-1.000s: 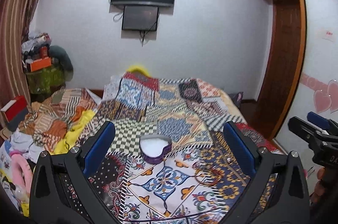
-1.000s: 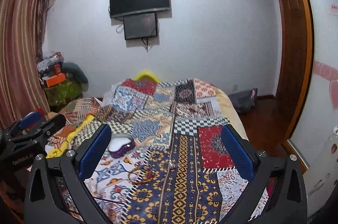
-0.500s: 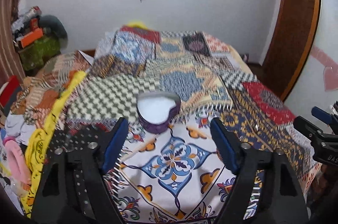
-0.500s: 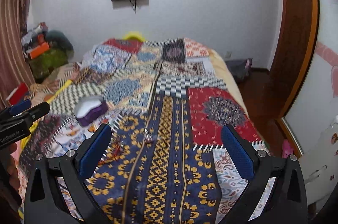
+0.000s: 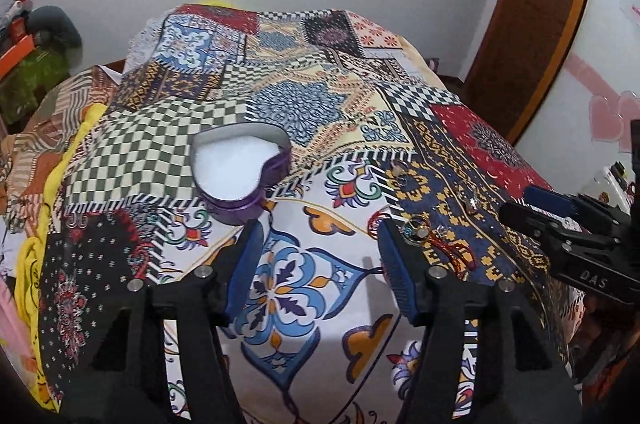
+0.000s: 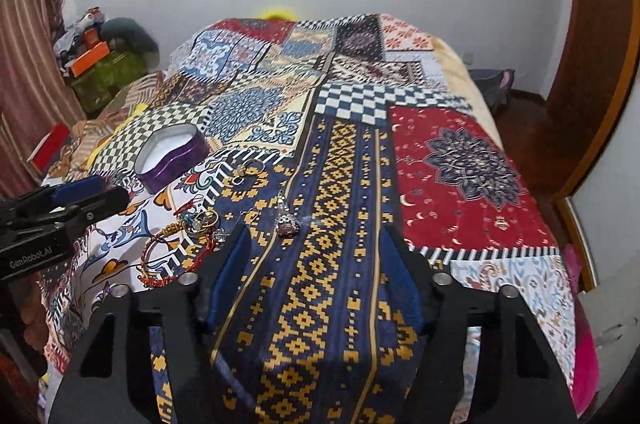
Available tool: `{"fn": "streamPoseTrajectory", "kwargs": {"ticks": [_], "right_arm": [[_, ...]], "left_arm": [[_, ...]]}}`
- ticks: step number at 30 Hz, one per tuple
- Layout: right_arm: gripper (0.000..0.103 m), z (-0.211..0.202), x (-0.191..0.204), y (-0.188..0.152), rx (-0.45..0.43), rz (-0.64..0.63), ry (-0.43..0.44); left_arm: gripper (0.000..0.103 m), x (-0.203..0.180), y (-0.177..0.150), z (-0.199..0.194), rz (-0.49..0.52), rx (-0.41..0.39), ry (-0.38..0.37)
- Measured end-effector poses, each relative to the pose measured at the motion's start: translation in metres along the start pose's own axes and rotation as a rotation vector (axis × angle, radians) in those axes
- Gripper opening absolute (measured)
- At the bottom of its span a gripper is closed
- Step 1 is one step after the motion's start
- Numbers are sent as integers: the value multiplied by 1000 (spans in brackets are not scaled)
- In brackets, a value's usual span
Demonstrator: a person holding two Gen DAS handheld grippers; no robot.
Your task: Organize jewelry
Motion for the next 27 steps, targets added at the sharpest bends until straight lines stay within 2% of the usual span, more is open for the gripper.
{"fn": "streamPoseTrajectory", "kwargs": {"ticks": [3,5,13,22,24,27], "right_arm": [[48,9,3,2,14,-16,14],[40,15,6,4,26,-30,23],[25,29,12,2,55,-60,55],[21,34,14,1,60,-64,74],[17,36,13,2,62,-62,75],[15,36,12,2,62,-57,84]], "left_arm": [[49,-5,-1,6,-1,19,-31],[44,-8,-2,9,-2,36,-57],[33,-27,-7,21,36,76,-119],[30,-29,-7,31,41,87,-111],[22,-29,-4,32,42,82,-111],[20,-28,-2,36,38,85,-115]]}}
Point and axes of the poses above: each gripper's, at about its wrist camera, not at the fingertips, and z roughly the way its jaws point, x to its left, y to its top, the point moved 7 cm from there along z, roughly the way its jaws point, and after that the axes turned 2 degrees about x, right-handed, at the moved point
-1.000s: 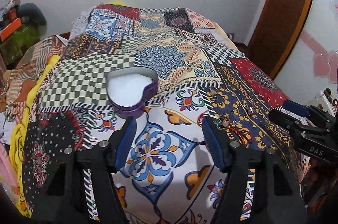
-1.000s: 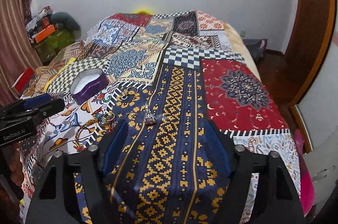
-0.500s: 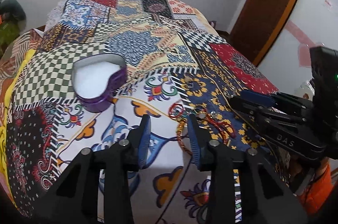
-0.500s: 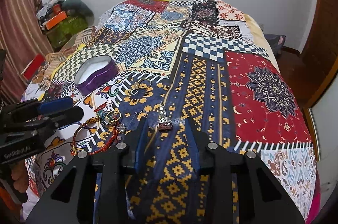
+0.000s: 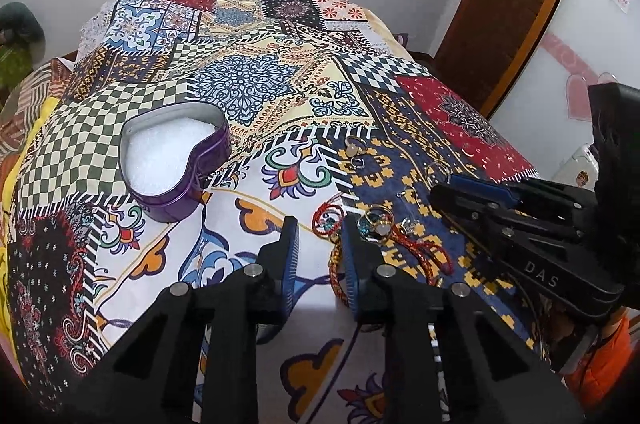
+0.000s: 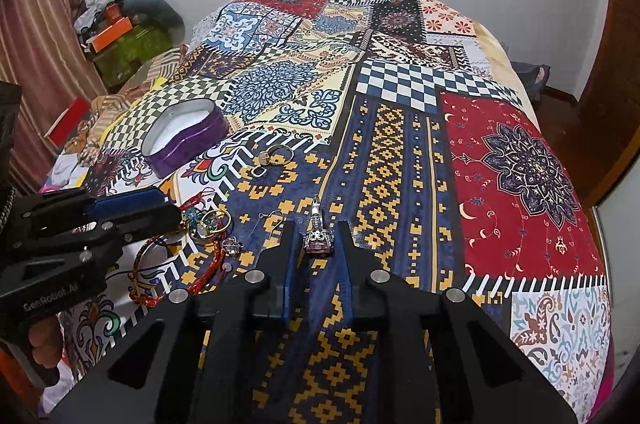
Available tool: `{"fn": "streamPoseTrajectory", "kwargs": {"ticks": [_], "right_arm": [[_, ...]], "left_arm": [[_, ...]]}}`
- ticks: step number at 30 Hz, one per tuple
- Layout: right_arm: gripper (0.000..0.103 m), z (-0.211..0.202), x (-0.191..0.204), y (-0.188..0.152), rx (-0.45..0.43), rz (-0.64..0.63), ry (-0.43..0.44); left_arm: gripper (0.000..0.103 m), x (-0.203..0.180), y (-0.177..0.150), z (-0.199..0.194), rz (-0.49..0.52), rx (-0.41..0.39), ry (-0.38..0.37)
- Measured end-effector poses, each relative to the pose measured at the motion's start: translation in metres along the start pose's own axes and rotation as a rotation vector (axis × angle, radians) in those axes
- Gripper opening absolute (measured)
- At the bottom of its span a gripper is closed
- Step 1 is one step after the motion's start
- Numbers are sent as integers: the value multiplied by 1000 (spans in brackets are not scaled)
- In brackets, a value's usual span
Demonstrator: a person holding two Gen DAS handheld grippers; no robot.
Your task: Organize jewelry
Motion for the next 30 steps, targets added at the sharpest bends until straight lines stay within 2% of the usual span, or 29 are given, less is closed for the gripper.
{"fn": "streamPoseTrajectory", "kwargs": {"ticks": [14,24,28,29,30], "right_arm": [[14,0,3,-1,-11,-8,12],[14,-1,2,-1,-16,2,19],[14,-1,2,-3,-19,5,23],[14,-2,3,-3,-20,6,23],[14,-2,3,-3,-20,7,24]], "left_arm": [[19,1,10,14,-78,53,-104],[19,-4,17,21,-49,49,-68],[9,-3,18,24,-51,40,-72],[0,-3,18,23,-44,36,-69],[0,-4,18,23,-38,38,-64]]}}
Point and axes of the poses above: each gripper's, at about its wrist camera, not at the fingertips, and z roughly the way its jaws point, x to its left, y to its top, the point moved 7 cm from there along z, roughly the way its jaws point, and after that the axes turned 2 degrees about x, right-handed, at the moved point
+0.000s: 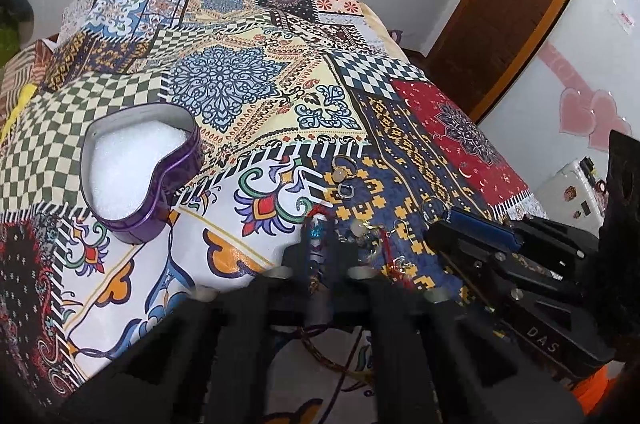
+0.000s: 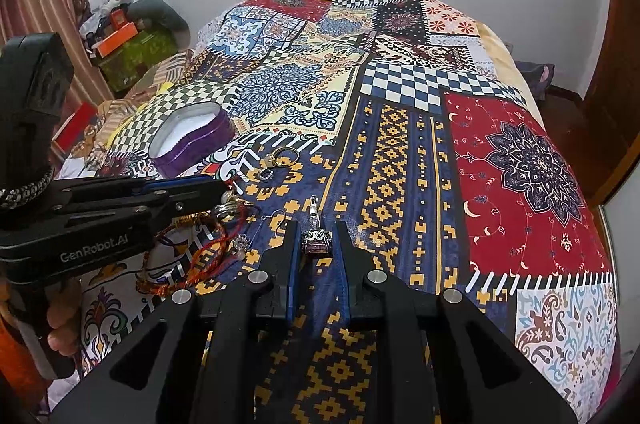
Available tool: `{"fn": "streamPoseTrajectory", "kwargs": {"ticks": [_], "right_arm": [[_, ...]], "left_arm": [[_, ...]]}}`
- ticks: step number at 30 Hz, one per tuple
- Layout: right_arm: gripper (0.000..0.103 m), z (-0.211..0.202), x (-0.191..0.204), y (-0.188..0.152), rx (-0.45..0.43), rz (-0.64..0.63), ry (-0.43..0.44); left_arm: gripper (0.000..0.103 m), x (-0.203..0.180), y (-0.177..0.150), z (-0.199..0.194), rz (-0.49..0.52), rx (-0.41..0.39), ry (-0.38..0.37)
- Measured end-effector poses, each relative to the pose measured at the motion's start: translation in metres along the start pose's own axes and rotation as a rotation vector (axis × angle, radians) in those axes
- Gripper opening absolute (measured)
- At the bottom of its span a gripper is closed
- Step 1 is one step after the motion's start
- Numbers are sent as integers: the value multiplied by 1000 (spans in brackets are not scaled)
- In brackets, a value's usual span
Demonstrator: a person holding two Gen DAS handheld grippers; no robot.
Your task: Organize jewelry
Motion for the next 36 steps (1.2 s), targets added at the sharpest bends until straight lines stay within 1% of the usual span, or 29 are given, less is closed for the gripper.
{"fn": "streamPoseTrajectory", "kwargs": {"ticks": [4,13,16,17,18,20,21,24,26,31,32,33,36], "right_arm": [[14,-3,-1,1,-2,4,-3],[14,-21,1,9,-41,10,-6],[14,-29,3,10,-59,9,-9],[14,-31,4,10,-61,10,-9],[14,-33,4,10,-63,12,-8],[14,-33,4,8,-63,16,-8],[14,-33,3,8,-62,18,-10],[14,-31,0,6,-57,22,-17],[14,-29,-3,6,-54,27,-20],[14,-24,-7,3,-39,42,-18],[14,-22,-7,2,-36,43,-16],[14,-21,-7,2,-34,44,-14],[14,-20,-6,1,-30,44,-11]], "left_arm": [[0,-3,1,-9,13,-27,11],[0,-14,17,-52,66,-135,50],[1,-14,17,-47,88,-107,76],[6,-13,16,-41,90,-84,85],[14,-12,14,-35,90,-63,91],[22,-7,10,-21,82,-12,105],[22,-6,8,-15,81,3,106],[23,-3,4,-3,79,30,111],[23,-1,5,2,66,28,105],[21,1,8,9,37,32,62],[17,1,8,9,34,32,49],[9,0,7,10,31,37,27],[4,-1,7,11,29,44,1]]}}
Point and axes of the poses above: each gripper's, at about its wrist camera, not at the fingertips, and z roughly the way its jaws point, x to its left, y to its top, the point moved 7 cm from there along z, roughly the way its jaws point, and after that the axes turned 2 degrees about x, right-handed, at the moved point
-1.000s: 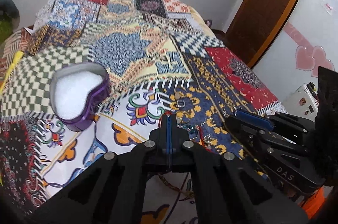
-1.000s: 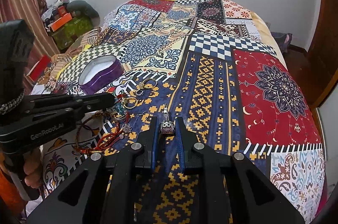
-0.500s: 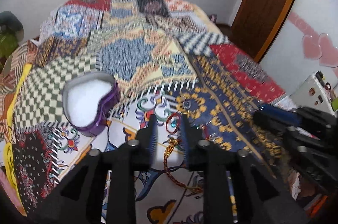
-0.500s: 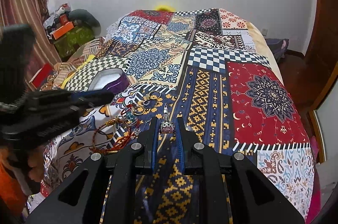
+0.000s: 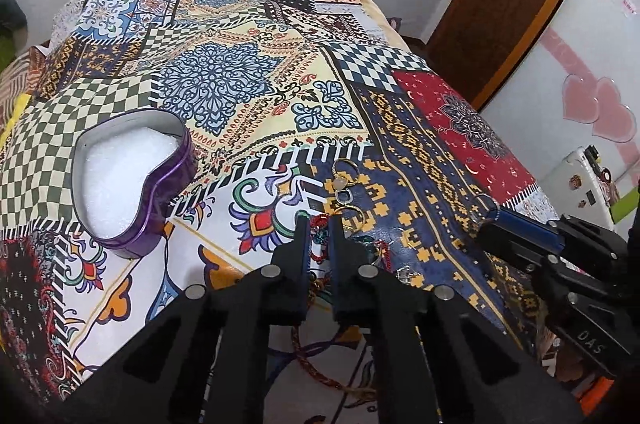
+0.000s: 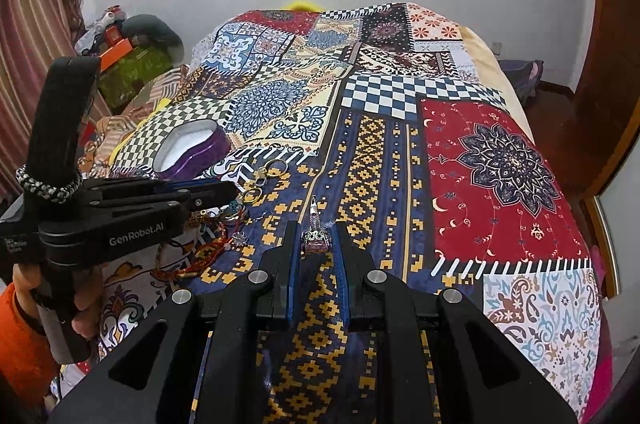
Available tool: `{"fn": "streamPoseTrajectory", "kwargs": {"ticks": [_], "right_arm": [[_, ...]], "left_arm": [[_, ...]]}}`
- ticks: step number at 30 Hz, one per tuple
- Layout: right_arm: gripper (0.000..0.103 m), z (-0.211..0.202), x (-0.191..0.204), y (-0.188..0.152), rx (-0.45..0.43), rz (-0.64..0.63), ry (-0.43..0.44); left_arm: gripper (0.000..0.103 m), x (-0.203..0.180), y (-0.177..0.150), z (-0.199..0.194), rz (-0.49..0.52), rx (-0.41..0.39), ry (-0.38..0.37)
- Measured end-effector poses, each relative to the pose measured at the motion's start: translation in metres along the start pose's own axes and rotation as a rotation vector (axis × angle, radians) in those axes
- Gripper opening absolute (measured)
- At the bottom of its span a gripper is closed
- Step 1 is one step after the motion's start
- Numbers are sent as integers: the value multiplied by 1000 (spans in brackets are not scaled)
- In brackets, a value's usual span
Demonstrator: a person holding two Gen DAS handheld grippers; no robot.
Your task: Organize jewelry
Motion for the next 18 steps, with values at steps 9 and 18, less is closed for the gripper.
{"fn": "streamPoseTrajectory", "kwargs": {"ticks": [9,18], "right_arm": [[14,-7,6,6,-18,-8,-2],[14,-26,18,18,-65,-23,-11]], "left_arm": [[0,-12,1,-23,46,-69,37],[0,-20,17,-74,87,-181,45]]}}
Point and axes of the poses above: each gripper's, at about its wrist camera, not at the fingertips, and z roughly the way its jaws point, x to its left, y to its top, the point moved 7 cm from there along z, roughly the way its jaws point, and after that the axes turned 2 degrees about x, right-handed, at the moved point
